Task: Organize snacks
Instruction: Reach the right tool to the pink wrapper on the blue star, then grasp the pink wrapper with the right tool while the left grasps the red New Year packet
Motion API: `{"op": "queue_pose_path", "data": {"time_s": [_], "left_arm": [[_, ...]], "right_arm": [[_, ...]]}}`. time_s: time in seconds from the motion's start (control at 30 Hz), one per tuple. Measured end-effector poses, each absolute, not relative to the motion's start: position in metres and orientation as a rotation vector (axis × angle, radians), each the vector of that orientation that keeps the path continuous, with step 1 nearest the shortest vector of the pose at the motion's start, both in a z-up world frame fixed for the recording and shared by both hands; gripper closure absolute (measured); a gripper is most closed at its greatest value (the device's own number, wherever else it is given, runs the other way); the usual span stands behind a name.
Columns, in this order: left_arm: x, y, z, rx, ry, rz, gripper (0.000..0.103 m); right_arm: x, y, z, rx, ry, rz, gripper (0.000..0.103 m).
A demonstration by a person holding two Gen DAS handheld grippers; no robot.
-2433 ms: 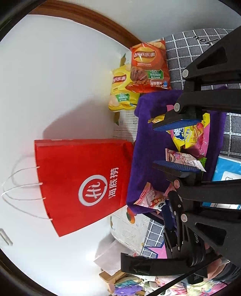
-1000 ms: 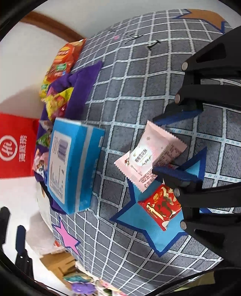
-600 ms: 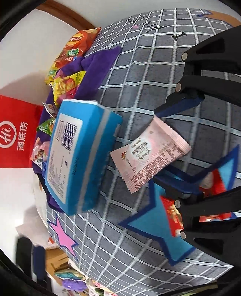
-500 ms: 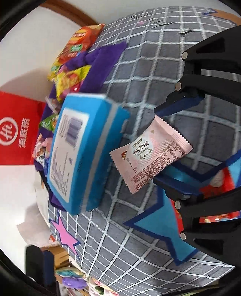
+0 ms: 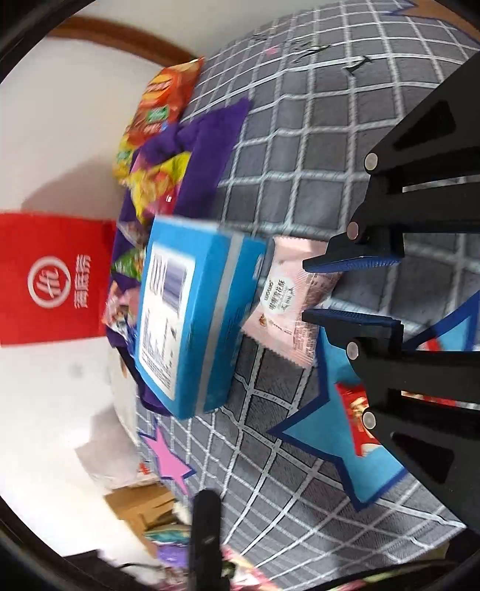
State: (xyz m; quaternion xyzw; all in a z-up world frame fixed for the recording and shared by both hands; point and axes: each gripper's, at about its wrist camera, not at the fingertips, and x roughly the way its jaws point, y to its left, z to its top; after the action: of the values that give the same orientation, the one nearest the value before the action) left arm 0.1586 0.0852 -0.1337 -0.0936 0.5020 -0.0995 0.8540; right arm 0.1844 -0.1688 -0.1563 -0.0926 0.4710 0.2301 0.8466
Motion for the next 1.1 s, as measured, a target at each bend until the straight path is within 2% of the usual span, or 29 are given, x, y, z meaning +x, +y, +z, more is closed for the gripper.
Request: {"op": "queue_pose_path", "data": {"time_s": [0.03,0.07,0.1,0.23,0.33,0.4,0.7,0.77,0.97,1.1], "left_arm": [[0.159,0.084,-0.137,-0.209,1.060,-0.215,0.049],[0.160,0.084,-0.139,-0.217,1.066,-0.218,0.049],[0.161,0.083,-0.141,-0.225,1.073,-0.221,0.049],[0.160,0.078,-0.144,-0.230,1.083,-0.228,0.049],[0.159,0.079,-0.142,-0.228,1.080,-0.231,0.049],[0.158,0.080,-0.141,-0.224,1.079,-0.229,0.049],[0.156,0.095,-0.151,-0.256,1.097,-0.199,0.049],[0.156,0.095,-0.153,-0.260,1.103,-0.200,0.049],[0.150,0.091,-0.156,-0.252,1.100,-0.218,0.049],[0.149,0.080,-0.158,-0.237,1.104,-0.246,0.049]], "right_arm": [[0.183,-0.173,-0.155,-0.187,0.989,0.479,0.068],[0.183,-0.176,-0.154,-0.182,0.982,0.479,0.052],[0.183,-0.176,-0.153,-0.187,0.978,0.487,0.045],[0.184,-0.163,-0.155,-0.225,0.989,0.525,0.039],[0.191,-0.149,-0.165,-0.196,1.041,0.526,0.038],[0.196,-0.140,-0.174,-0.207,1.053,0.492,0.031],[0.215,-0.129,-0.190,-0.193,1.051,0.402,0.031],[0.222,-0.133,-0.189,-0.169,1.046,0.378,0.049],[0.220,-0.154,-0.178,-0.081,1.029,0.384,0.061],[0.211,-0.177,-0.171,-0.031,1.004,0.351,0.063]]}}
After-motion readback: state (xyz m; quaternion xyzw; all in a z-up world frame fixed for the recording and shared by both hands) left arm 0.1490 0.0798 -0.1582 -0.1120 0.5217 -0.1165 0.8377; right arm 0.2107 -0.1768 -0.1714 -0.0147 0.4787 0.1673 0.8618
